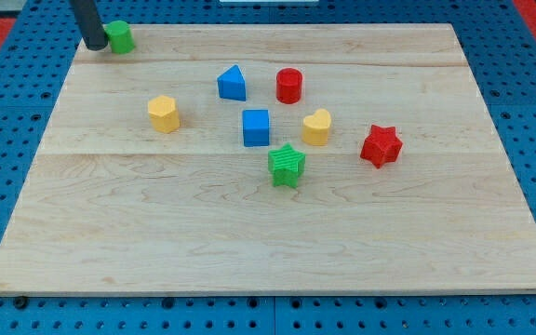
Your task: Move the yellow heart towards top
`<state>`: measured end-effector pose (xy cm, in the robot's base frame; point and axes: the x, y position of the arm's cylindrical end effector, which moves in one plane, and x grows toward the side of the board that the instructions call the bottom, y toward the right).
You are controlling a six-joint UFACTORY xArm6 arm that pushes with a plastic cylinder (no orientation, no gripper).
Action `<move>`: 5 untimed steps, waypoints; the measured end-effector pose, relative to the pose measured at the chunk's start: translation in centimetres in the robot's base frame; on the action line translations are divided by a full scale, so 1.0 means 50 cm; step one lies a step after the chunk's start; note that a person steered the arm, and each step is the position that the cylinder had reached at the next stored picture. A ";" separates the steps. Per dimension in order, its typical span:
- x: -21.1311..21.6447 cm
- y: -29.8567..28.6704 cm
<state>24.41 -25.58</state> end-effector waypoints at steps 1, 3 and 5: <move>0.087 0.000; 0.349 0.031; 0.420 0.185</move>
<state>45.43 -16.34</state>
